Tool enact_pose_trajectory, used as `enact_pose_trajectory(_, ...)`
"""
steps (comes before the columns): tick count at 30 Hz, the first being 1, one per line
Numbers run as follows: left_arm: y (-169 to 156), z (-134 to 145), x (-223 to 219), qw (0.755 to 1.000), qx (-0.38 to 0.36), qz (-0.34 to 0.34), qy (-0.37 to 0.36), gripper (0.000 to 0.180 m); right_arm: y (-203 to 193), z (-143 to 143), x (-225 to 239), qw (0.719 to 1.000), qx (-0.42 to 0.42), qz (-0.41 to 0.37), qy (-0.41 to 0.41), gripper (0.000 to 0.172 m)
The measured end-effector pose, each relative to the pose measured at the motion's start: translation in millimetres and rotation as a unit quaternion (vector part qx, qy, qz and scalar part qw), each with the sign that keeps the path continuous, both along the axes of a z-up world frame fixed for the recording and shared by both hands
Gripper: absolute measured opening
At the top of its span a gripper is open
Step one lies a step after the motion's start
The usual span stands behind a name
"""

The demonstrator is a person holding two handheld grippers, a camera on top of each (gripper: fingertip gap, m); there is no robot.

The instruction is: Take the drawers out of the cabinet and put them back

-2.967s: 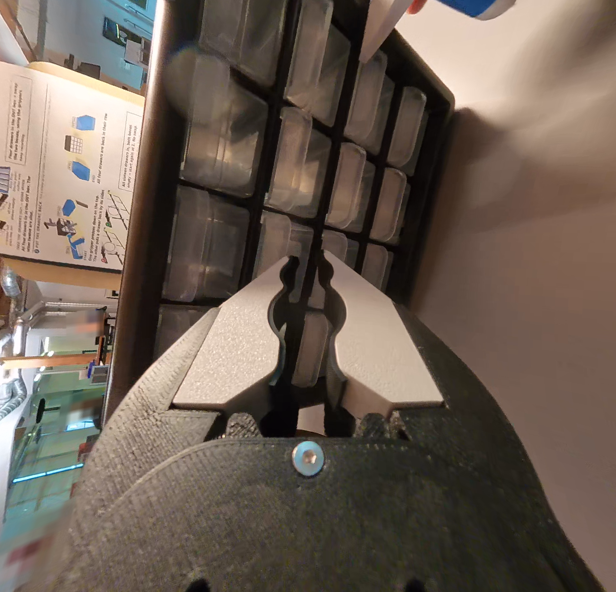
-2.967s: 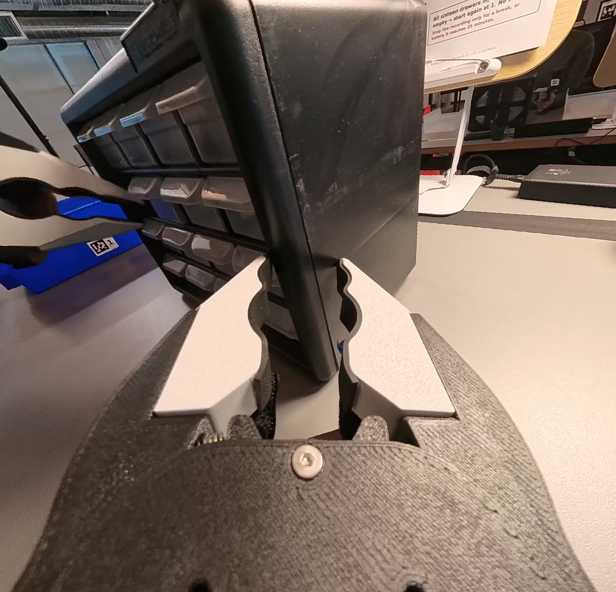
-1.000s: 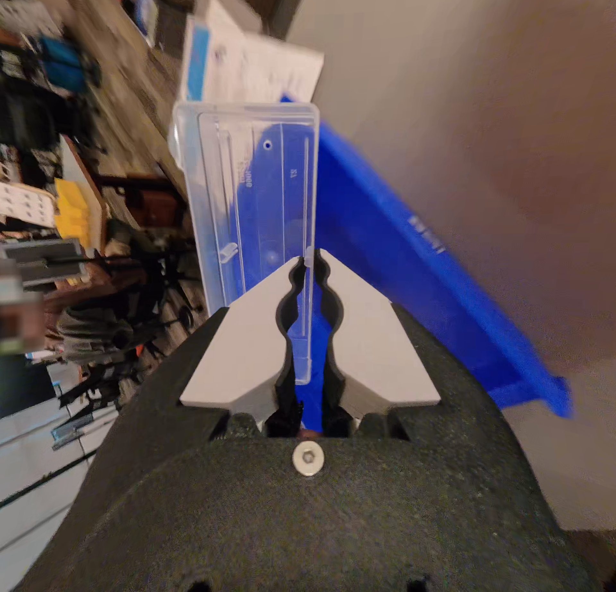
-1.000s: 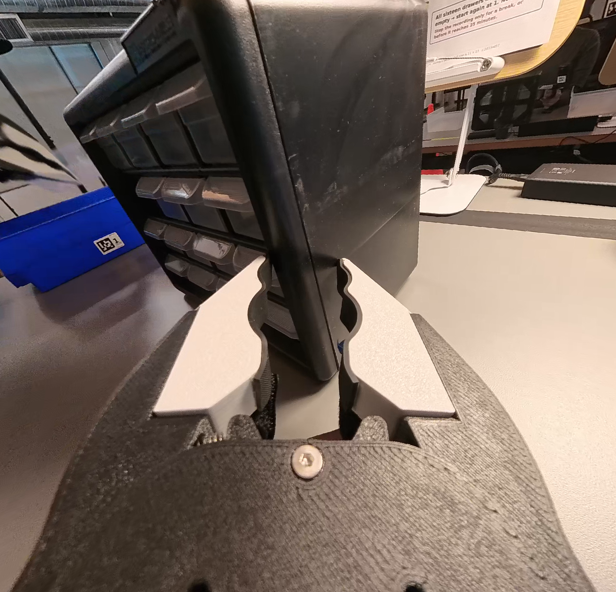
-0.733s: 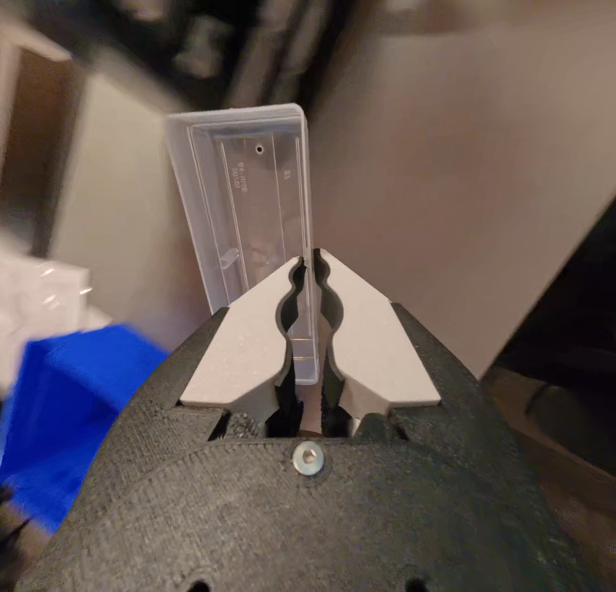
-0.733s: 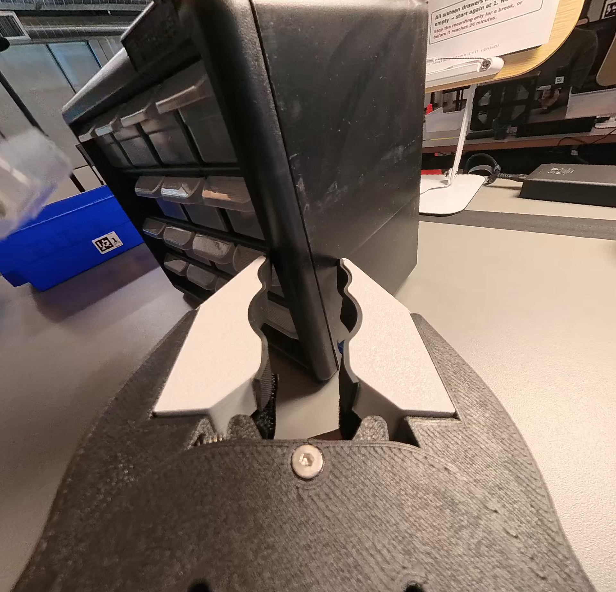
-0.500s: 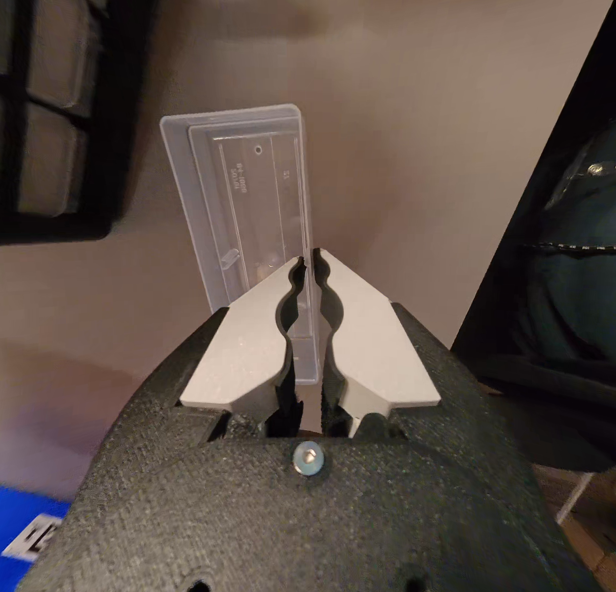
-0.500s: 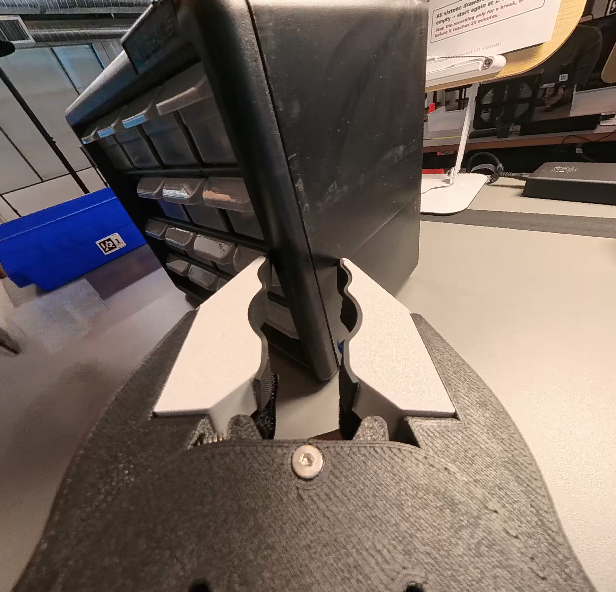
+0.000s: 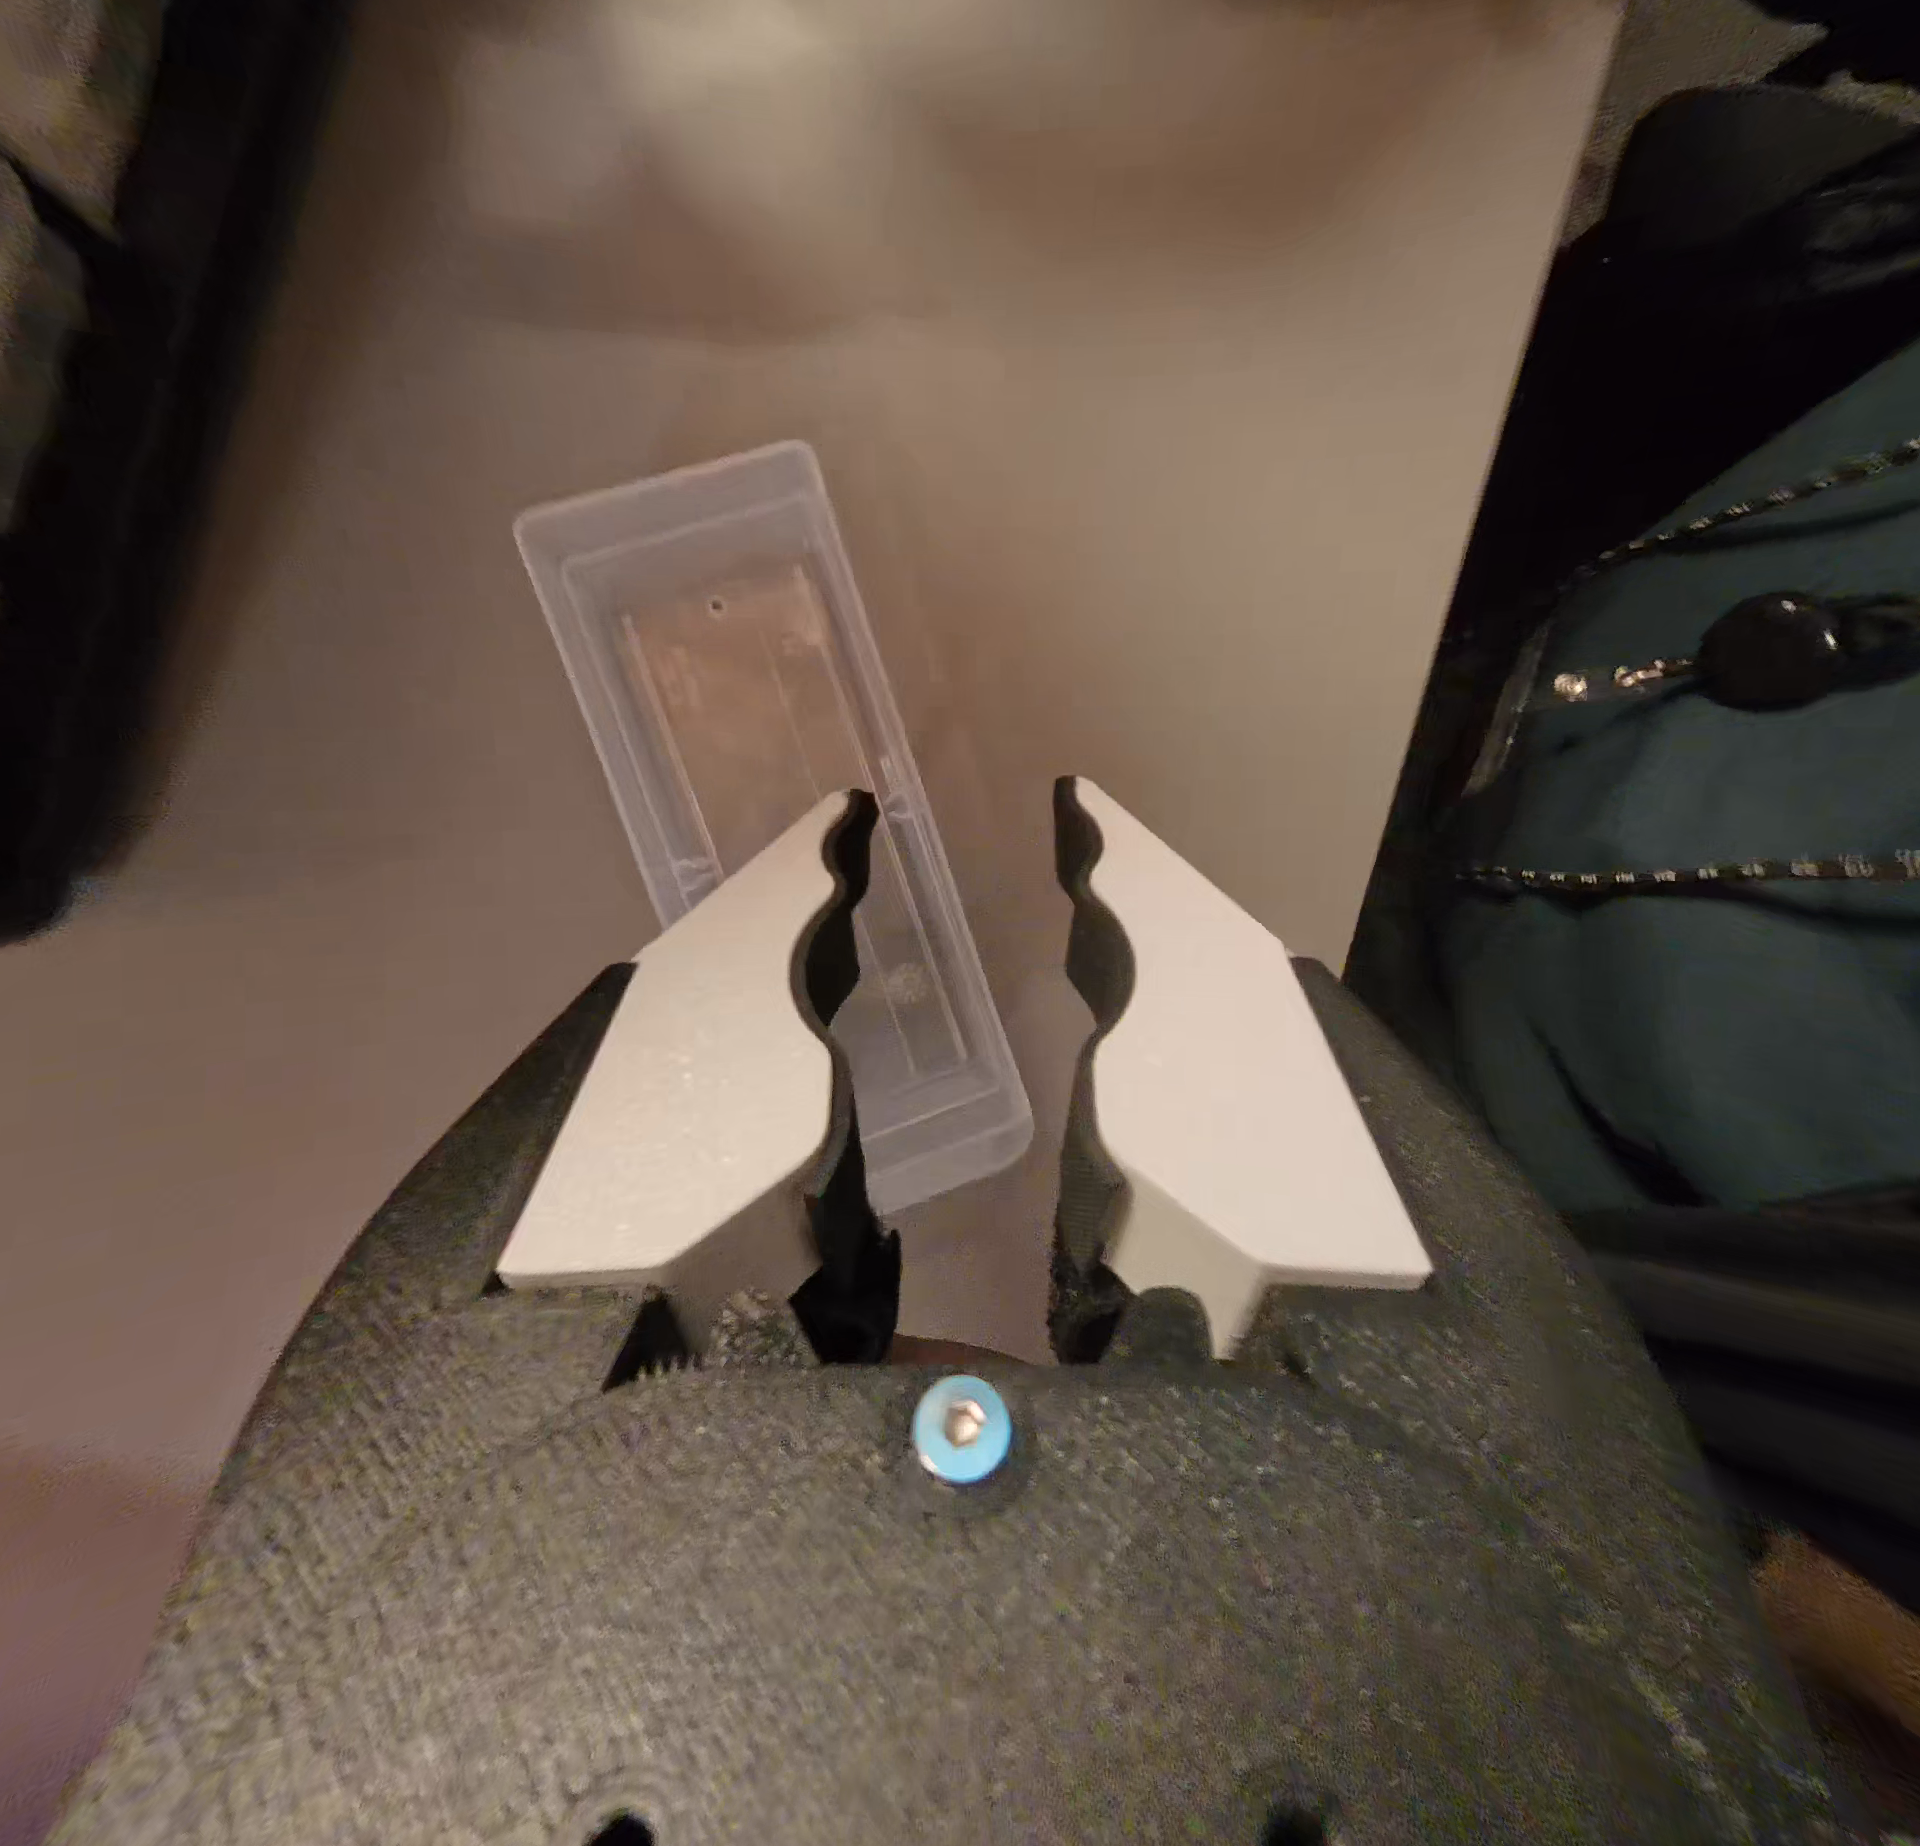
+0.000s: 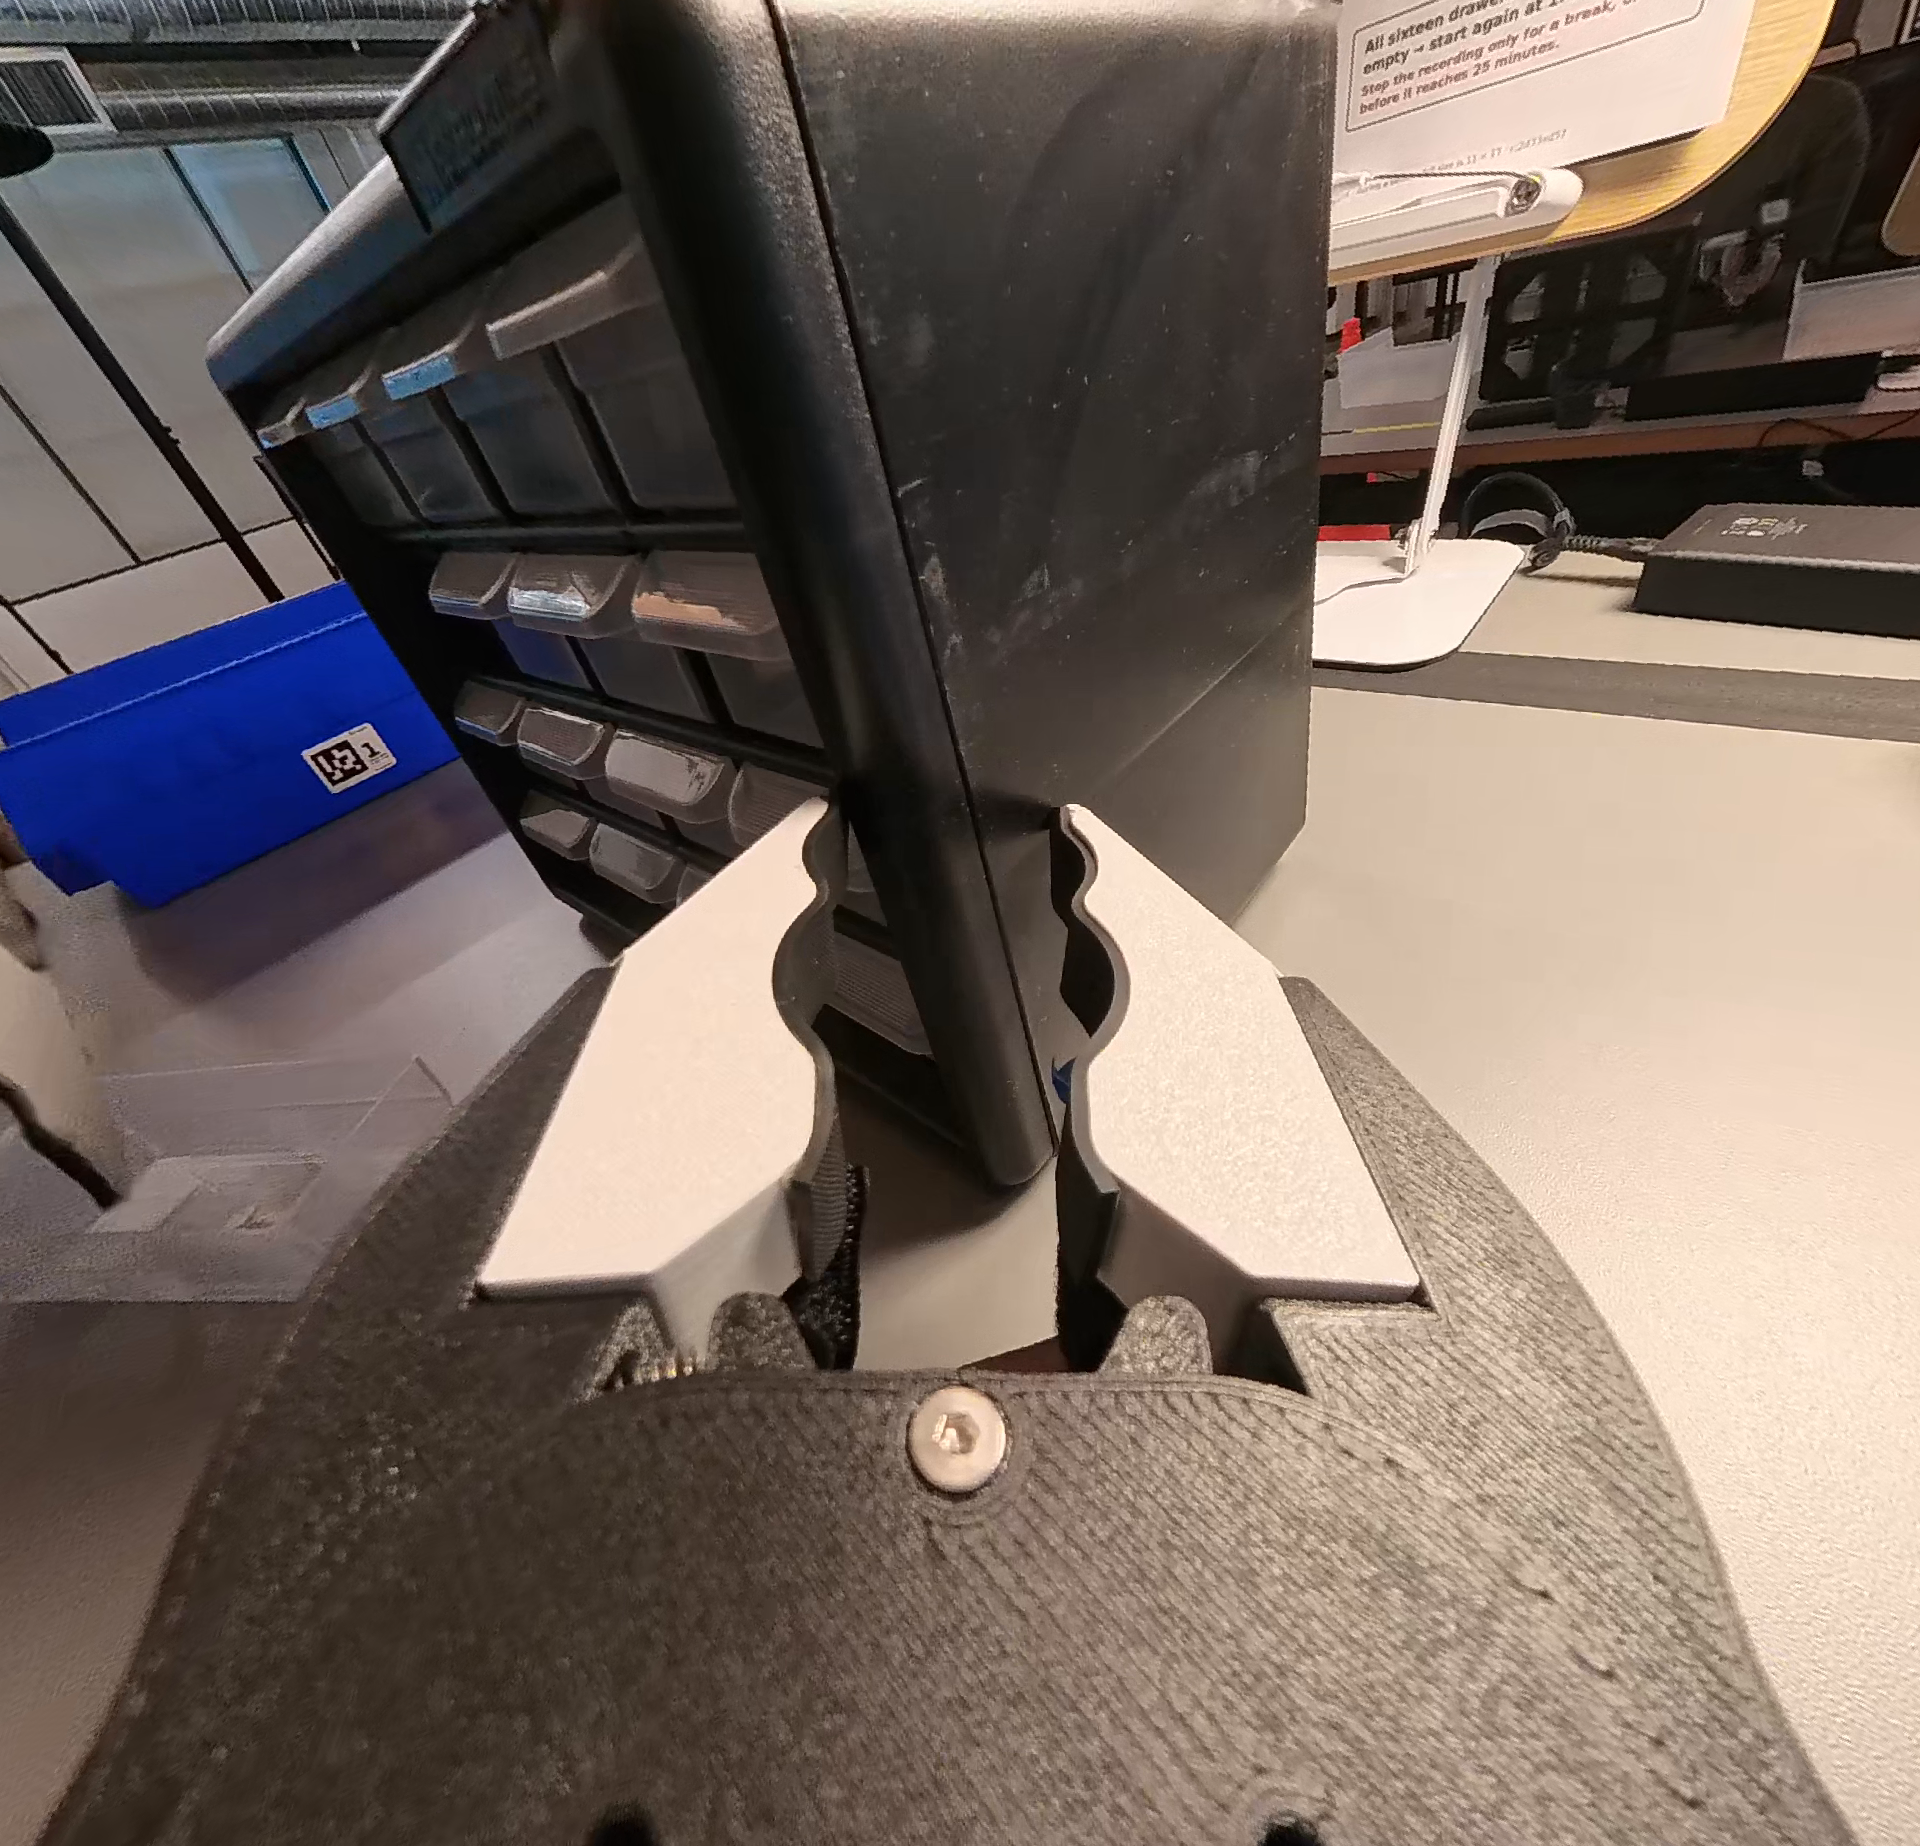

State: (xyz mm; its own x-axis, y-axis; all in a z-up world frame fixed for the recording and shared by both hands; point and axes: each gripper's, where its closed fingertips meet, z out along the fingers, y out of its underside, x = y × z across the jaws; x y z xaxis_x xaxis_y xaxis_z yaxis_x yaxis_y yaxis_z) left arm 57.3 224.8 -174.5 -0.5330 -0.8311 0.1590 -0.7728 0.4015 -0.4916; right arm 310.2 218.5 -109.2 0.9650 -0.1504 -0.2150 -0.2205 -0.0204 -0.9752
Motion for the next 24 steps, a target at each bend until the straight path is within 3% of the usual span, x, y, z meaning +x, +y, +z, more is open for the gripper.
enact_pose_trajectory(1, 1, 9, -2, 1.000, 0.005, -0.018, -0.023, 0.040, 0, 0, 0, 1.000, 0.000, 0.000, 0.000, 0.041)
enact_pose_trajectory(5, 27, 24, -31, 0.974, 0.109, -0.167, -0.111, 0.052, 0, 0, 0, 1.000, 0.000, 0.000, 0.000, 0.041)
enact_pose_trajectory(8, 48, 8, -61, 0.953, 0.166, -0.237, -0.091, 0.045, 0, 0, 0, 1.000, 0.000, 0.000, 0.000, 0.041)
enact_pose_trajectory(15, 50, -12, -56, 0.917, 0.229, -0.291, -0.149, 0.044, 0, 0, 0, 1.000, 0.000, 0.000, 0.000, 0.041)
enact_pose_trajectory(20, 67, -27, -44, 0.878, 0.317, -0.314, -0.175, 0.029, 0, 0, 0, 1.000, 0.000, 0.001, 0.002, 0.041)
enact_pose_trajectory(24, 65, -10, -38, 0.888, 0.297, -0.283, -0.207, 0.020, 0, 0, 0, 1.000, 0.000, 0.002, 0.002, 0.041)
